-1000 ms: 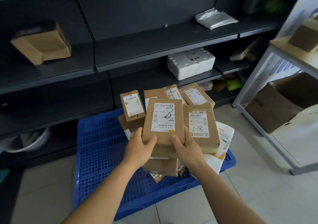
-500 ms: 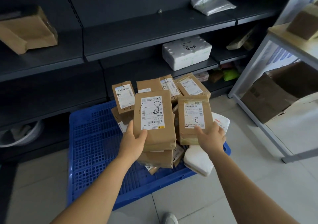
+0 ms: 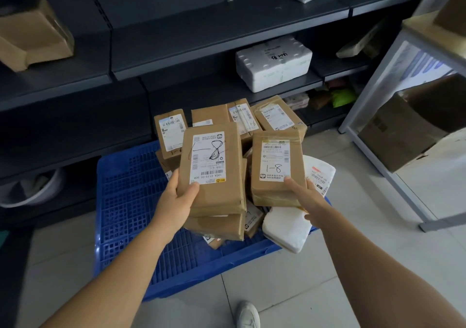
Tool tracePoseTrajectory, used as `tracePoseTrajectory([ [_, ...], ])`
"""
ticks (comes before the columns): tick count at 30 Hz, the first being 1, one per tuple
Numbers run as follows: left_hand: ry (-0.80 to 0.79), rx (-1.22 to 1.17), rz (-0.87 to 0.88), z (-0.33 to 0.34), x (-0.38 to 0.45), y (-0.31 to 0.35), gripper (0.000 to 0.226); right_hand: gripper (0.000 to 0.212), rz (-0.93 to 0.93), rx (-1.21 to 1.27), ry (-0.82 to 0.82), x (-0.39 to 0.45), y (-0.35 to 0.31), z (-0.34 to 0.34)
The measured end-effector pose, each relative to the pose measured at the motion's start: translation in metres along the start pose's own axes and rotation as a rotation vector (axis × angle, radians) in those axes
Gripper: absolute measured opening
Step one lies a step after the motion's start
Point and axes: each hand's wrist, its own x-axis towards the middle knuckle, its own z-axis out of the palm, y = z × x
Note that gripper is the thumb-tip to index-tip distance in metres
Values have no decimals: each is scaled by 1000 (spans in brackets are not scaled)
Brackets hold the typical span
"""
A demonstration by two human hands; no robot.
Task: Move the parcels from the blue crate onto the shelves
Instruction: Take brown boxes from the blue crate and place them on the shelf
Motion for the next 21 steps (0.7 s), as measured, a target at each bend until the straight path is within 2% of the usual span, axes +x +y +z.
tracePoseTrajectory([
  [8, 6, 12, -12, 1, 1, 0, 40, 93, -34, 56, -27, -1, 1, 8],
  [11, 8, 17, -17, 2, 0, 2, 40, 109, -32, 123, -6, -1, -1, 6],
  [17, 4, 11, -30, 1, -2, 4, 40, 122, 26, 122, -8, 8, 1, 3],
  [18, 3, 9, -33, 1, -2, 4, 40, 119, 33, 115, -9, 8, 0, 4],
  [21, -1, 7, -45, 0, -2, 3, 40, 91, 32, 95, -8, 1, -7, 8],
])
